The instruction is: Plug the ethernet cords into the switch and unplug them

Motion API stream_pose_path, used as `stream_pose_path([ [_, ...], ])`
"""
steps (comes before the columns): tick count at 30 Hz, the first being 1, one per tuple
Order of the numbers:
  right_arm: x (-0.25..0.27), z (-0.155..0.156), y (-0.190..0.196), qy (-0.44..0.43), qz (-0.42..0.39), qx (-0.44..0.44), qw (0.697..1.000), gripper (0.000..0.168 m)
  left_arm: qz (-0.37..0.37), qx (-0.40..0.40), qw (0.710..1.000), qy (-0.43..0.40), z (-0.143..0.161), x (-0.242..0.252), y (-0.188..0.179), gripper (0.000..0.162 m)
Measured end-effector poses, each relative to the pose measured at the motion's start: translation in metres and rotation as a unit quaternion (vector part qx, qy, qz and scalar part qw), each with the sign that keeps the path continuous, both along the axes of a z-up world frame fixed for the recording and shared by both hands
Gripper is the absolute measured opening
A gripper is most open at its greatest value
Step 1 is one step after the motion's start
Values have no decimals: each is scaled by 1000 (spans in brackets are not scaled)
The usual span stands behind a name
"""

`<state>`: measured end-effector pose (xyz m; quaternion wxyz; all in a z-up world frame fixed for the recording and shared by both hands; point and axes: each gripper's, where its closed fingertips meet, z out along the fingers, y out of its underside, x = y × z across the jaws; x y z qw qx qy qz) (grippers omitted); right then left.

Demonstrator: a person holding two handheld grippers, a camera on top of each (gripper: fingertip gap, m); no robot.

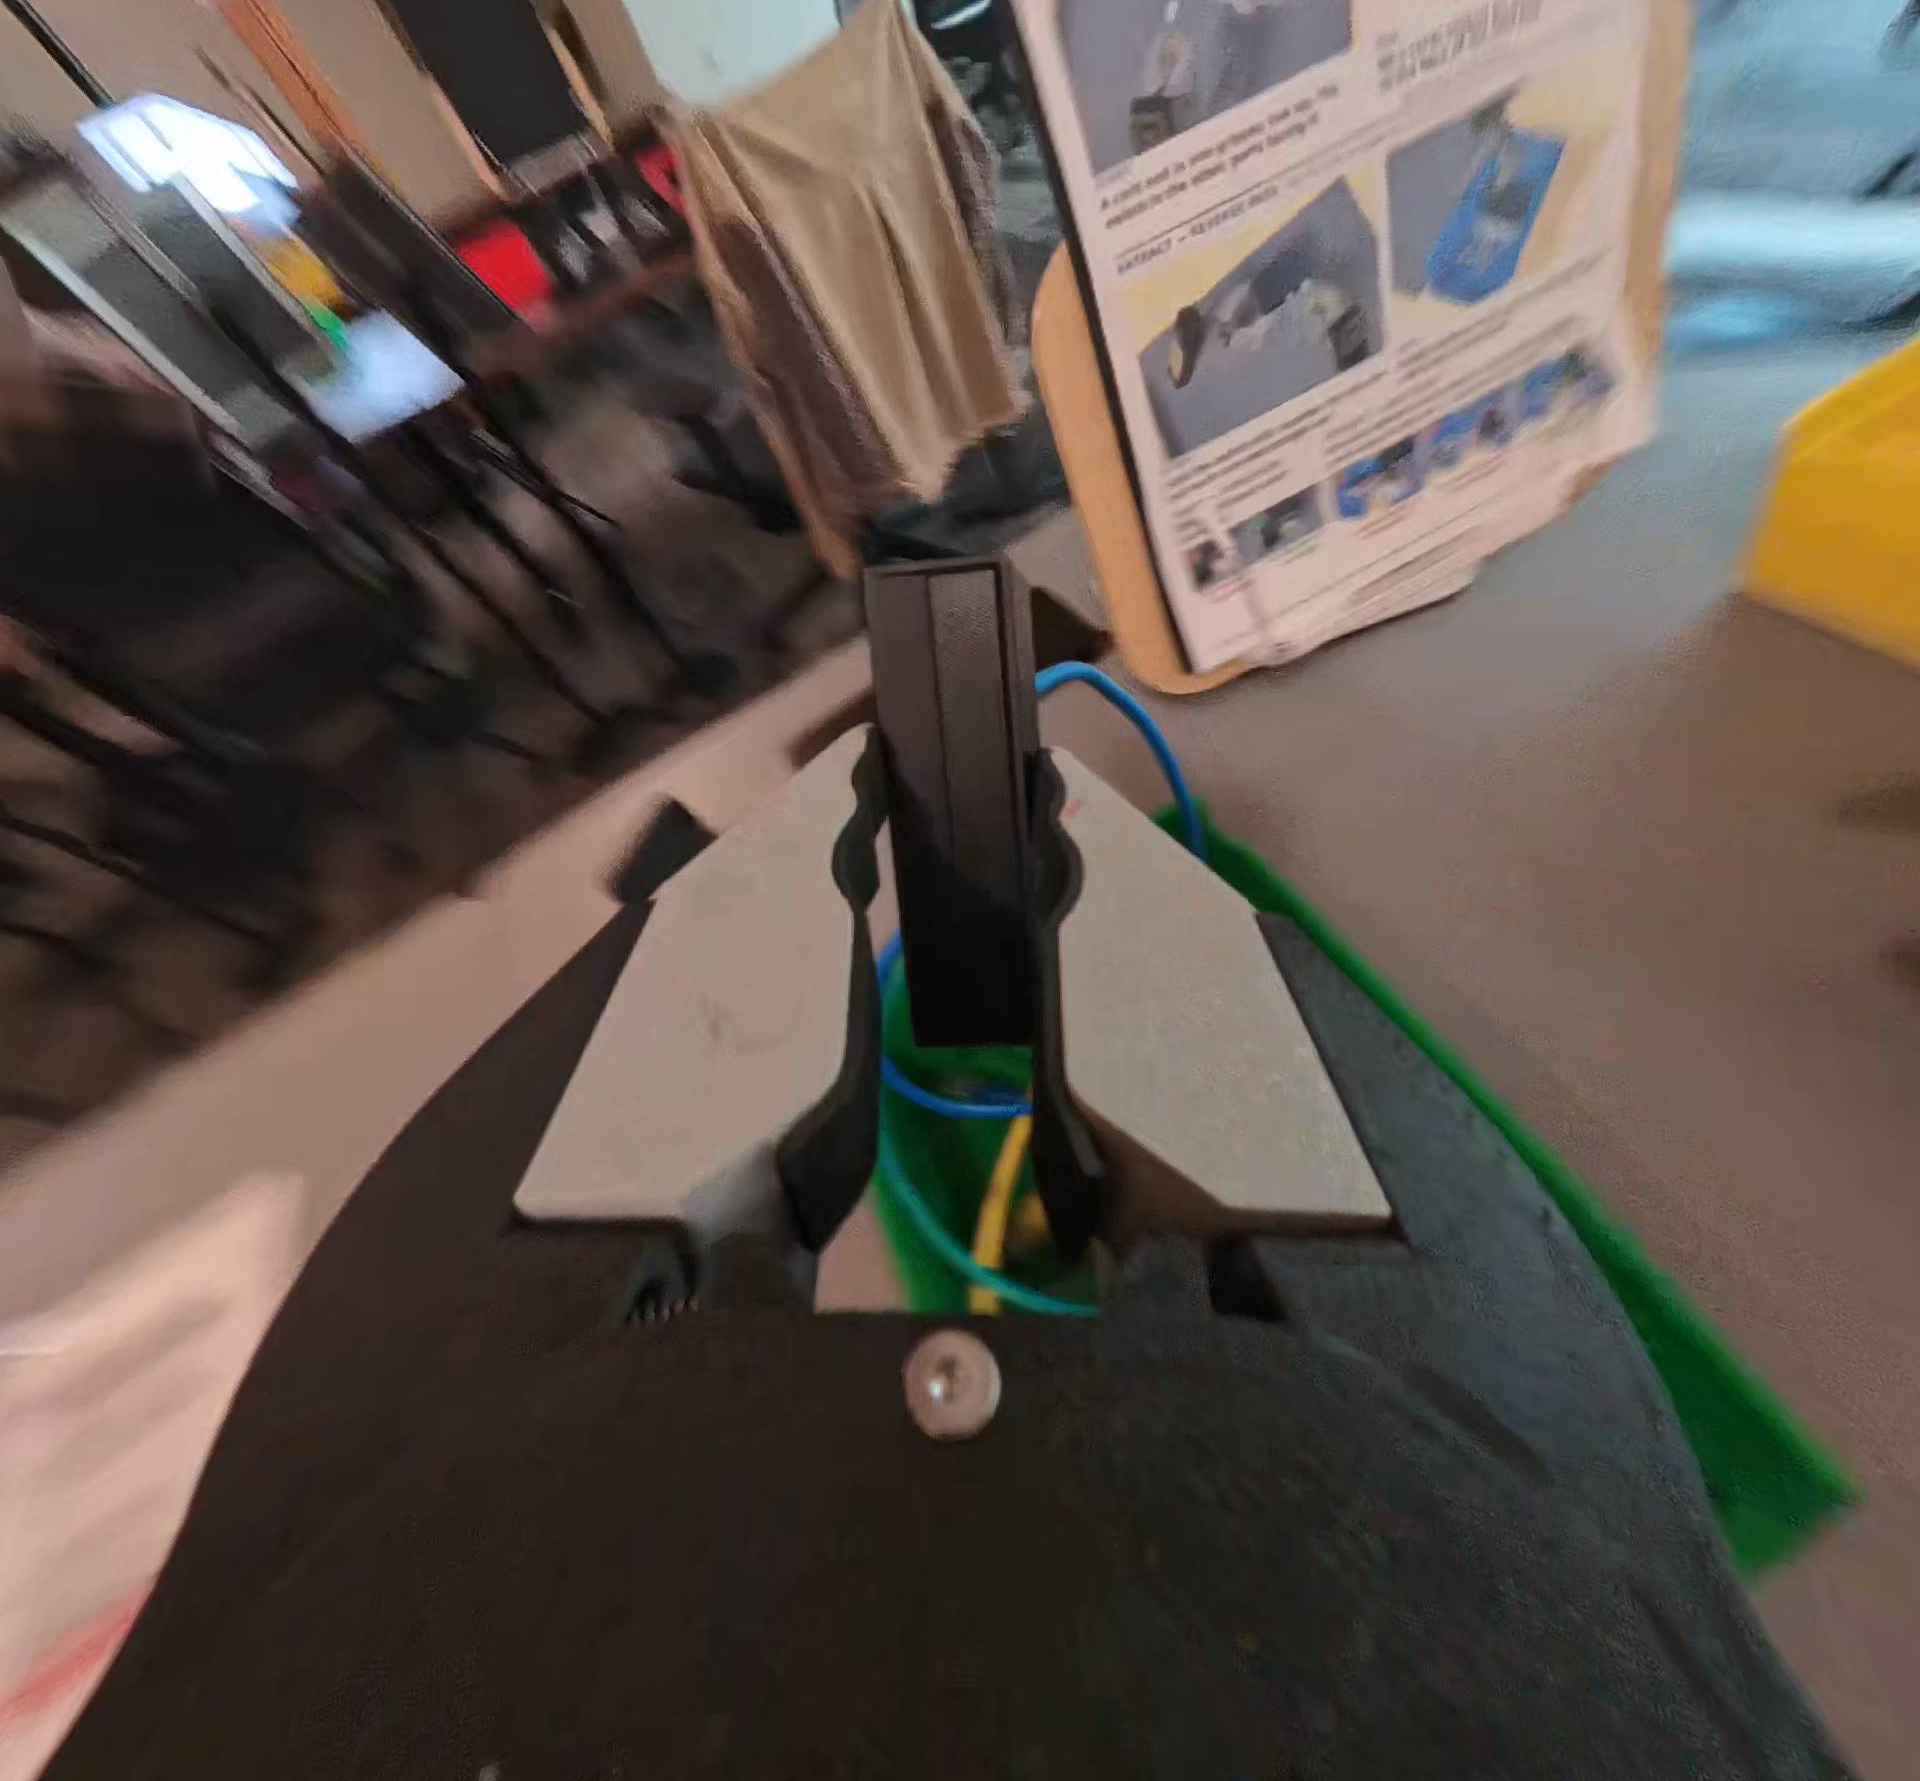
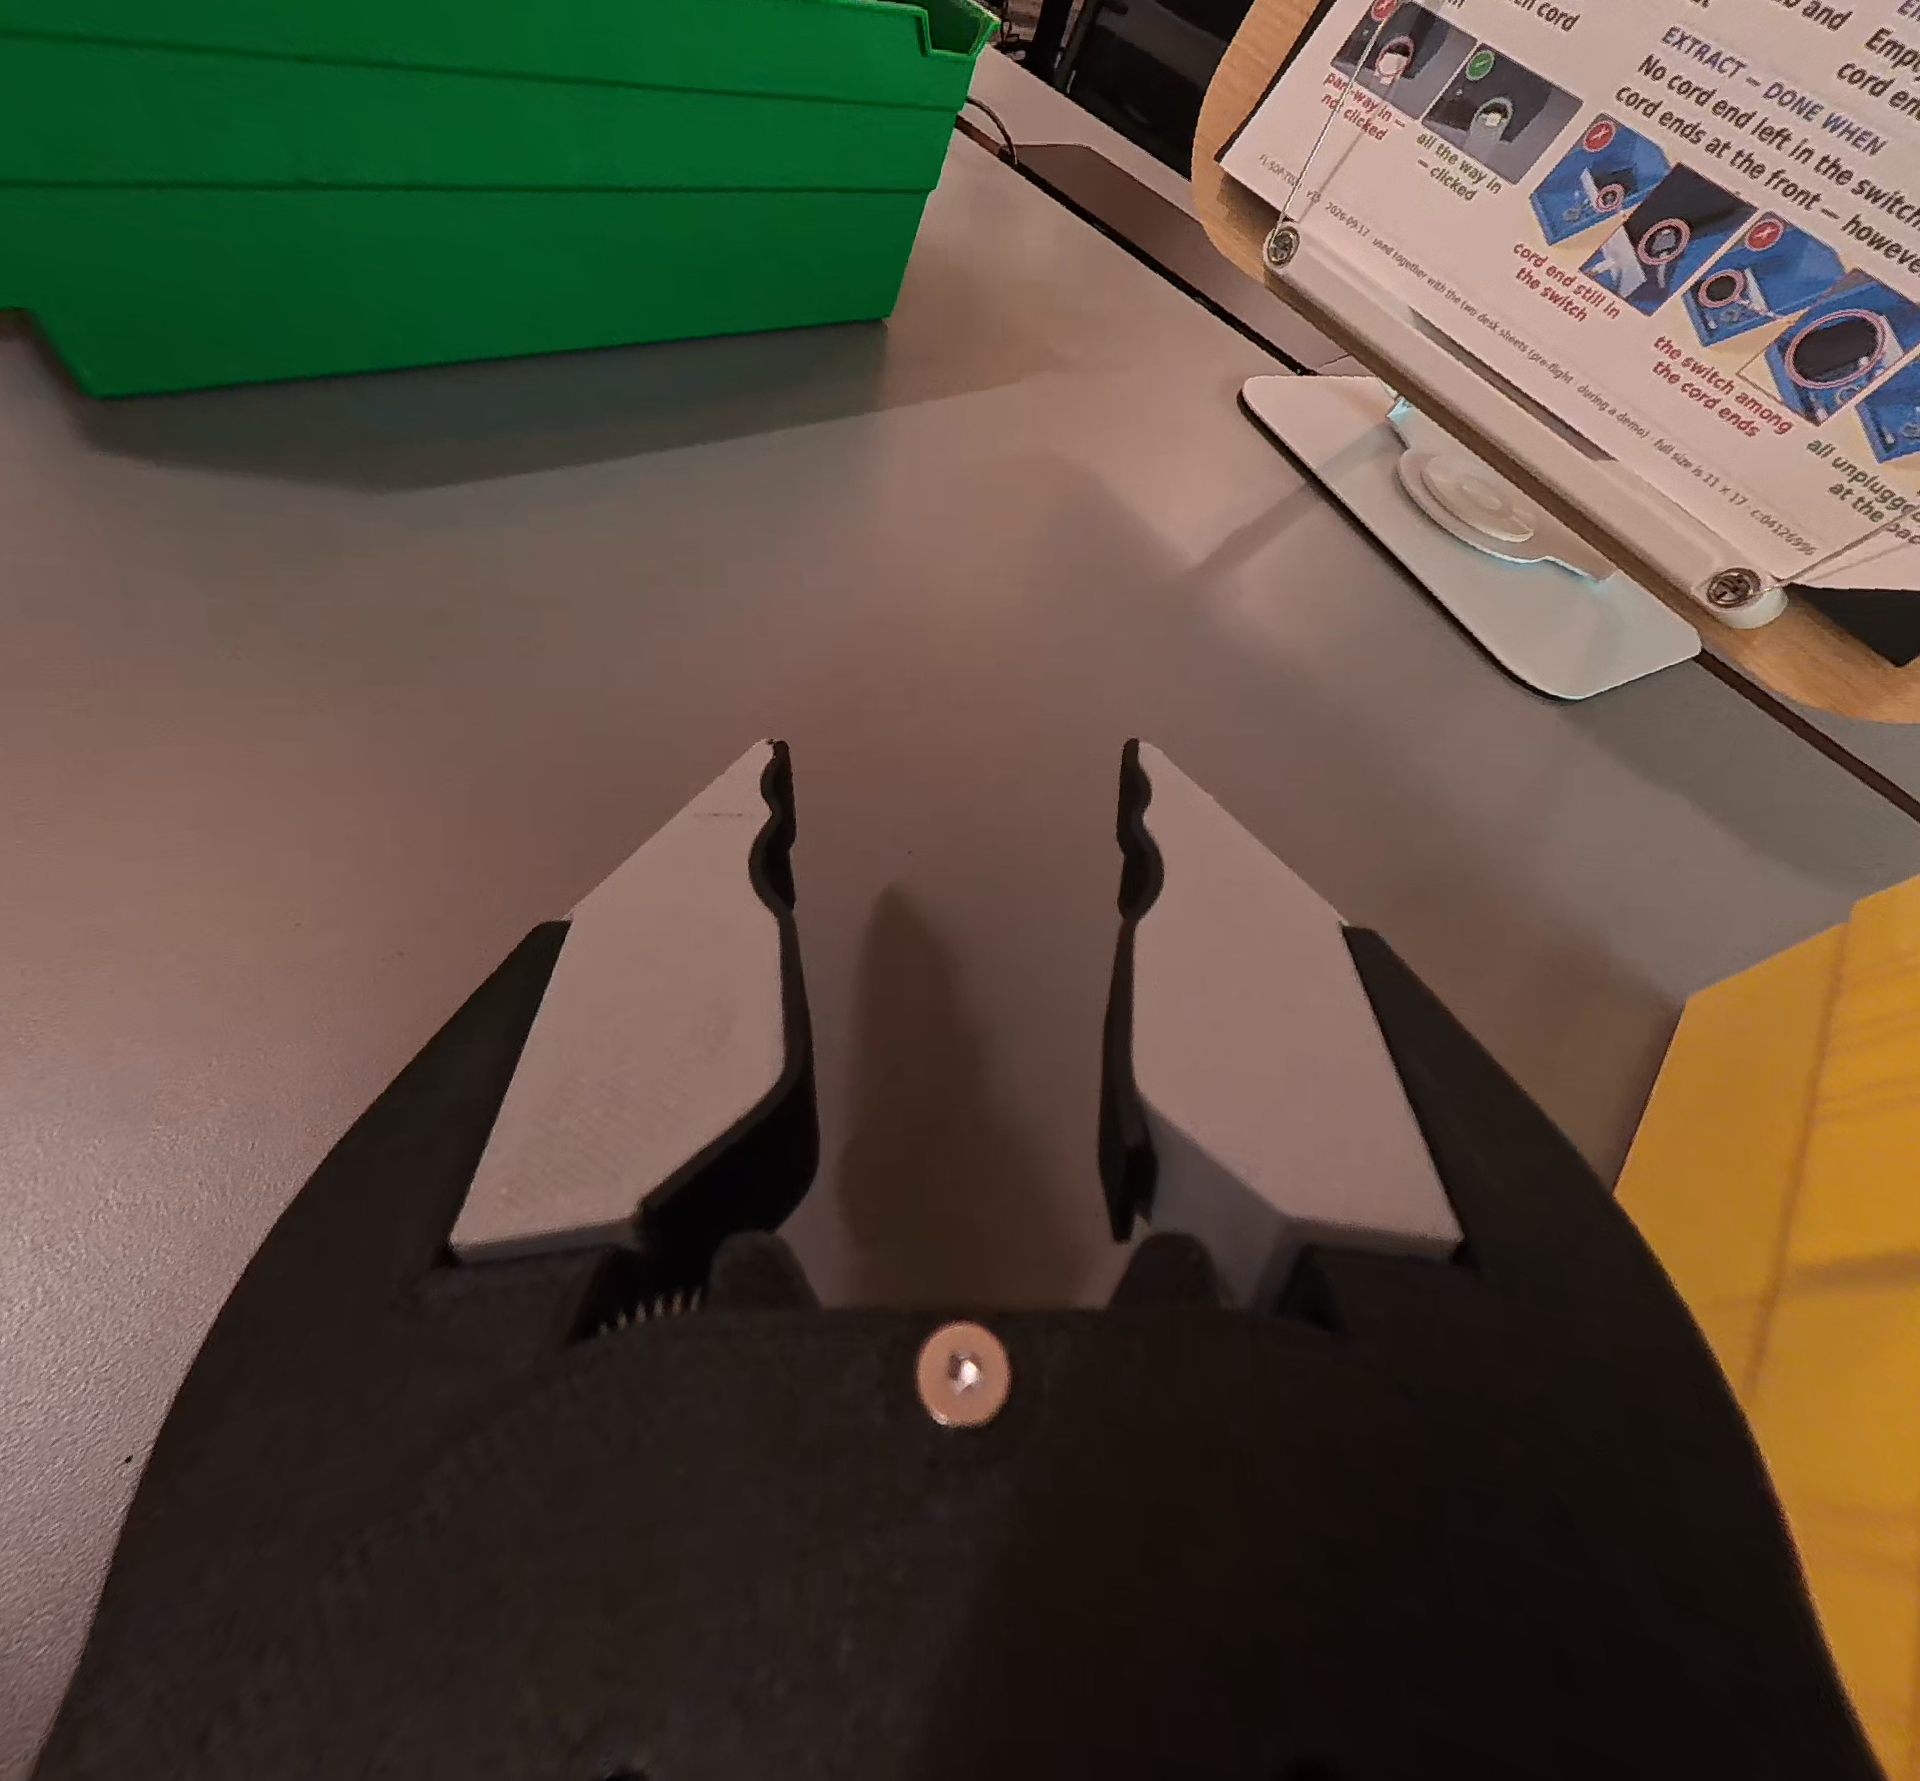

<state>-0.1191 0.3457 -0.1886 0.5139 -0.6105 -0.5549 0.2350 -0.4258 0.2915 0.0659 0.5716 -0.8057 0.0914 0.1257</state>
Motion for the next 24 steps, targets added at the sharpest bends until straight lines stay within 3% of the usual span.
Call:
stream_pose_path([
  [3, 1, 0, 0, -1, -2, 6, 1000, 59, 23, -3, 973, 231, 44, 42, -3, 27],
  [6, 1, -1, 0, -5, -3, 11, 1000, 58, 21, 22, 937, 348, 87, 88, -4, 27],
  [13, 1, -1, -1, -8, -2, 17, 1000, 58, 37, 163, 882, 441, 210, 166, -36, 27],
  [16, 1, -1, -1, -7, -2, 15, 1000, 58, 32, 216, 883, 415, 257, 188, -57, 27],
  [18, 2, 1, -1, -1, -3, 15, 1000, 58, 0, 224, 907, 356, 269, 203, -67, 27],
  [20, 3, 4, 0, 10, -3, 13, 1000, 57, -49, 230, 917, 323, 261, 223, -74, 27],
  [24, 2, 19, -26, 64, 73, -15, 995, 52, -88, 244, 912, 316, 208, 250, -85, 26],
])
